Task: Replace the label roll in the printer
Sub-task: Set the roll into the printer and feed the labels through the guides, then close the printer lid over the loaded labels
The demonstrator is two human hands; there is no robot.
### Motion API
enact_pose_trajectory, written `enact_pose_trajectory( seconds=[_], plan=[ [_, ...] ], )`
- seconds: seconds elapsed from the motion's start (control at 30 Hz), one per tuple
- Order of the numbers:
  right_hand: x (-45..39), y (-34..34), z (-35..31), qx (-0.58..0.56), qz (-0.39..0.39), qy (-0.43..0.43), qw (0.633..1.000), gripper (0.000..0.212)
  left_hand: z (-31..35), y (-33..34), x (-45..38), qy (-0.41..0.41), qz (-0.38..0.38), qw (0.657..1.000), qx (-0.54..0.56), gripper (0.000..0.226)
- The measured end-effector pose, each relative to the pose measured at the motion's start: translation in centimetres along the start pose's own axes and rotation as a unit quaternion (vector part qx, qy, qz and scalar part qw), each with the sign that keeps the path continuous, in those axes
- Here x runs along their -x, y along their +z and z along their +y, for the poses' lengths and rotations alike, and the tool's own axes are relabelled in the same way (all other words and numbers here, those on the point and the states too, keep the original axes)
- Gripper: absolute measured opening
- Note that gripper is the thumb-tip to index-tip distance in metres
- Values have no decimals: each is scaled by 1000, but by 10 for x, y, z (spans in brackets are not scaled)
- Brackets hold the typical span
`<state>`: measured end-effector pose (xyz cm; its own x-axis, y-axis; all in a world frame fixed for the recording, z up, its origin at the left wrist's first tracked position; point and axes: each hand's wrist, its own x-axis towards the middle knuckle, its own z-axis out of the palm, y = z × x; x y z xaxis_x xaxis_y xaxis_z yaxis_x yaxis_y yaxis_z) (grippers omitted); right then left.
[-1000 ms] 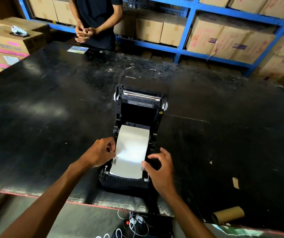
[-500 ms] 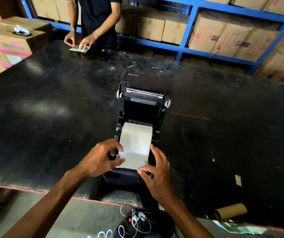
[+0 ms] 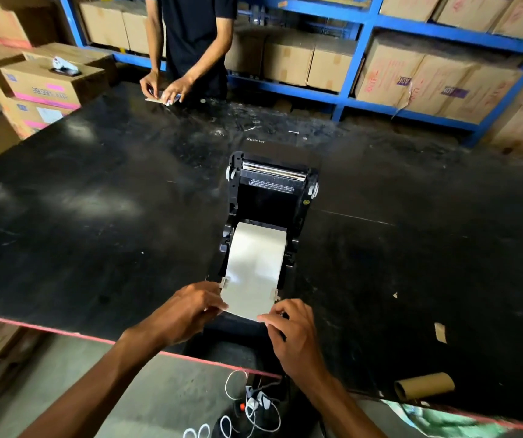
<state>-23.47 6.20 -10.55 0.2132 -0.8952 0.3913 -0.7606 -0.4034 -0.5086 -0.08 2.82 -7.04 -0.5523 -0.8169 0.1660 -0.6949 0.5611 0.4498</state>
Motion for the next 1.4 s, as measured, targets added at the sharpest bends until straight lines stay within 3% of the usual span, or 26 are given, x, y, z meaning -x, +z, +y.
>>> enact_pose_trajectory(
  seconds=[0.63, 0.8, 0.87, 0.97, 1.03, 1.13, 1.23, 1.3, 1.4],
  plan=[
    [42, -16, -32, -3, -86, -18, 996, 7, 43, 18, 68, -84, 61, 995, 13, 9],
    [49, -14, -30, -3, -108, -18, 994, 8, 45, 21, 75, -139, 39, 985, 90, 10],
    [49, -15, -28, 4, -137, -14, 990, 9, 45, 20, 74, -193, 71, 964, 167, 11],
    [34, -25, -24, 18, -202, -16, 979, 29, 43, 16, 66, -268, 156, 927, 211, 17],
    [7, -40, -22, 19, -194, -24, 981, 31, 39, 12, 58, -324, 197, 897, 229, 23],
    [-53, -69, -22, 21, -123, -26, 992, 27, 34, 7, 45, -414, 162, 838, 317, 48],
    [-117, -93, -24, 40, -24, -33, 998, 29, 32, 8, 34, -484, 116, 769, 401, 59],
    [-157, -104, -23, 76, 20, -31, 996, 39, 31, 10, 29, -496, 109, 749, 425, 66],
    [-201, -110, -19, 141, -17, 1, 990, 59, 31, 9, 24, -492, 118, 741, 440, 66]
  ],
)
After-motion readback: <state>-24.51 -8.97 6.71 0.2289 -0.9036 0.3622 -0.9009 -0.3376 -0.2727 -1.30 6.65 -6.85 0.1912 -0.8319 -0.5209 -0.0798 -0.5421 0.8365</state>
